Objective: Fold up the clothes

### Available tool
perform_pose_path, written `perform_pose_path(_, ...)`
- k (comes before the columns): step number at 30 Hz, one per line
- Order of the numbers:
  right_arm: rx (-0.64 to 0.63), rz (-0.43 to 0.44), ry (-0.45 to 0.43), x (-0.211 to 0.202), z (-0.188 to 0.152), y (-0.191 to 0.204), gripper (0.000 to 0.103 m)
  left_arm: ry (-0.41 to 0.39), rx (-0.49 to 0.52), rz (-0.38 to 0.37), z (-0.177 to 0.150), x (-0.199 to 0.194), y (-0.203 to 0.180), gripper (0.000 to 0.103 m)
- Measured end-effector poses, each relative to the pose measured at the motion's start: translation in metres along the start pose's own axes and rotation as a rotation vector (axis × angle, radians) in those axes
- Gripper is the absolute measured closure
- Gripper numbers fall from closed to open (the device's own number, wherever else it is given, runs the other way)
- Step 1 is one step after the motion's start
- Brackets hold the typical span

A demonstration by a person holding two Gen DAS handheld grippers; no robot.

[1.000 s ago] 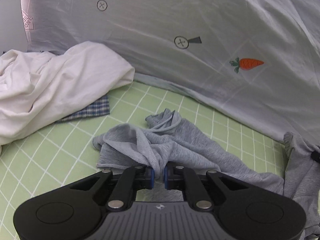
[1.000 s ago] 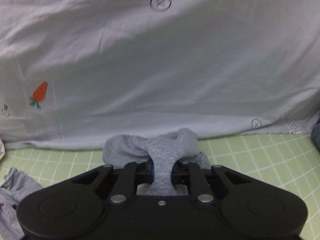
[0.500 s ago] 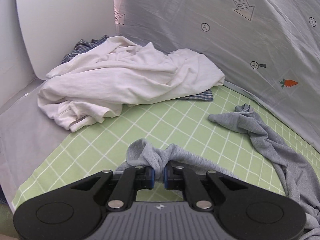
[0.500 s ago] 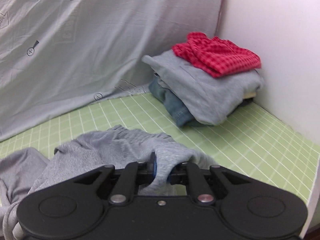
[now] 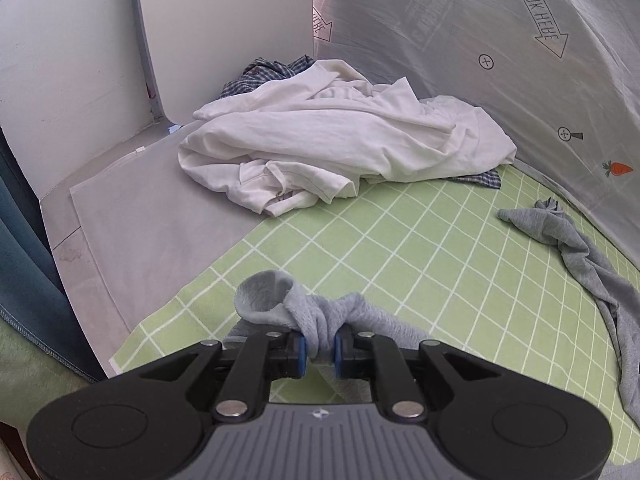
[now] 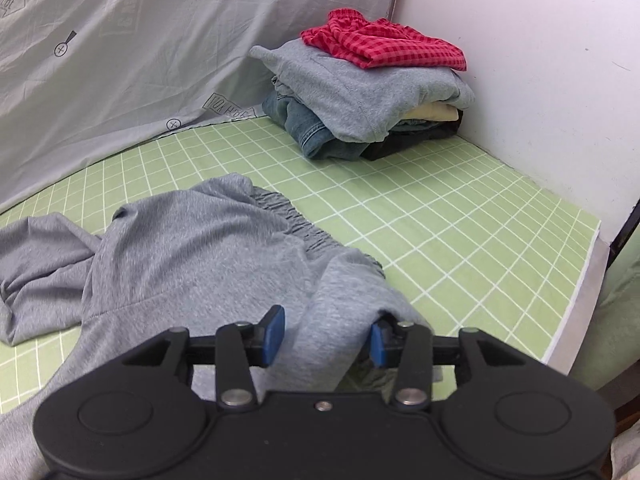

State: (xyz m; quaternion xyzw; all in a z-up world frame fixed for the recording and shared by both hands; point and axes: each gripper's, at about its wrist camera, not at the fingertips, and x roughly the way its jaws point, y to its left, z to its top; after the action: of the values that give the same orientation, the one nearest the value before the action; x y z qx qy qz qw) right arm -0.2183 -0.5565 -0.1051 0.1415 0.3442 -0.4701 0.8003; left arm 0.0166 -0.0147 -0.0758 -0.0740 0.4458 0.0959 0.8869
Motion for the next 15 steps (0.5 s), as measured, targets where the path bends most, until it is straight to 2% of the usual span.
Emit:
perform_pose_path(2, -0.053, 0.000, -0.022, -0.009, -0.010, 0.015, 0.043, 0.018, 0.005, -0.008, -0.008, 0.003, 0.003, 0.082)
perform_pose_path(4, -0.109, -0.016, -0.058, -0.020, -0.019, 0.033, 0.027, 0.034, 0.010, -0.019, -0.016, 0.006, 0.006, 0.078)
perform_pose_path(7, -0.168, -0.024, -0.111, -0.040, -0.035, 0.065, 0.020, 0.039, 0.029, -0.033, -0.025, 0.010, 0.010, 0.068)
perform_pose_path(9, -0.193, 0.050, -0.114, -0.050, -0.045, 0.088, 0.018, 0.042, 0.040, -0.041, -0.031, 0.012, 0.013, 0.062)
perform_pose_path(15, -0.280, 0.321, -0.048, -0.069, -0.085, 0.167, 0.019, 0.083, 0.050, -0.124, -0.050, 0.027, 0.013, 0.059)
